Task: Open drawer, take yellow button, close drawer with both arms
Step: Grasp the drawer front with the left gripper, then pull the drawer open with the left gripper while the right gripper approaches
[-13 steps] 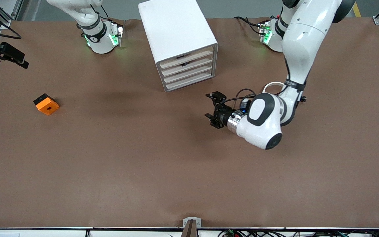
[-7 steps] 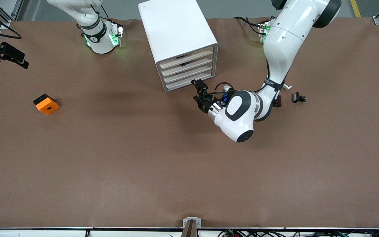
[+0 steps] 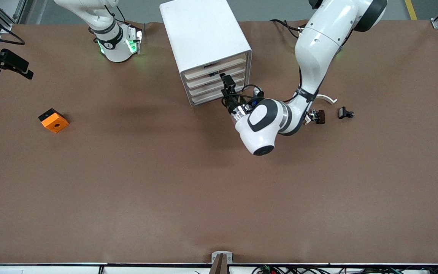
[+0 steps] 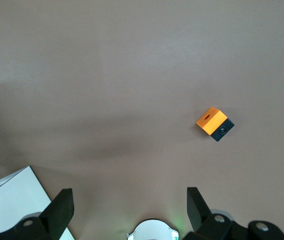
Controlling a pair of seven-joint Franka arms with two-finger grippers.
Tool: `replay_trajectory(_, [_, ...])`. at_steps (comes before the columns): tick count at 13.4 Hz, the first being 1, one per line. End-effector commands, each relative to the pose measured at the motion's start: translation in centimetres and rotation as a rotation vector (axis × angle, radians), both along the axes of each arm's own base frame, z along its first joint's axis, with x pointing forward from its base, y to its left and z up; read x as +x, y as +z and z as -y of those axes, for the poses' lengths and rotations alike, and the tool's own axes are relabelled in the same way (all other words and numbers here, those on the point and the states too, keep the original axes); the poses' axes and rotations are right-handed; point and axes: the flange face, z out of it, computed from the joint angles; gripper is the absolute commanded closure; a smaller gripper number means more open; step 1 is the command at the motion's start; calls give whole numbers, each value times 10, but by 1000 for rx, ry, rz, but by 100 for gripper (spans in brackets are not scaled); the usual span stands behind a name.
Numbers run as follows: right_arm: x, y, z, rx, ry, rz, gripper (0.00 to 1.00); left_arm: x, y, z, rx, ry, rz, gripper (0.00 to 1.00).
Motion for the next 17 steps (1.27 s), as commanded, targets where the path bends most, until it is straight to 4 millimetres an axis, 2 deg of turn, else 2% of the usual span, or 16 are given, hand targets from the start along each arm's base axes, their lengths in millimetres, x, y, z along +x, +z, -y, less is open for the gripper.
replay_trajectory(1, [1, 4, -1, -12, 12, -3, 0, -12, 0, 10, -2, -24, -37, 44])
replay_trajectory(2, [1, 4, -1, -12, 12, -3, 0, -18, 1, 13, -5, -46, -50, 50])
replay_trajectory(7, [1, 4, -1, -12, 12, -3, 0, -35, 10, 26, -30, -90, -65, 50])
replay_trajectory(8, [1, 4, -1, -12, 12, -3, 0, -35, 9, 26, -30, -90, -66, 56])
replay_trajectory(11, [3, 3, -2, -2, 0, -1, 0, -31, 4, 23, -27, -80, -65, 97])
replay_trajectory(14, [12, 2, -12, 0, 19, 0, 0, -21, 0, 15, -16, -60, -55, 100])
replay_trajectory(16, [21, -2, -23, 0, 10, -5, 0, -2, -1, -2, -15, -16, -44, 100])
replay_trajectory(17, [26, -4, -35, -4, -10, -7, 0, 9, -1, -12, -18, 8, -39, 100])
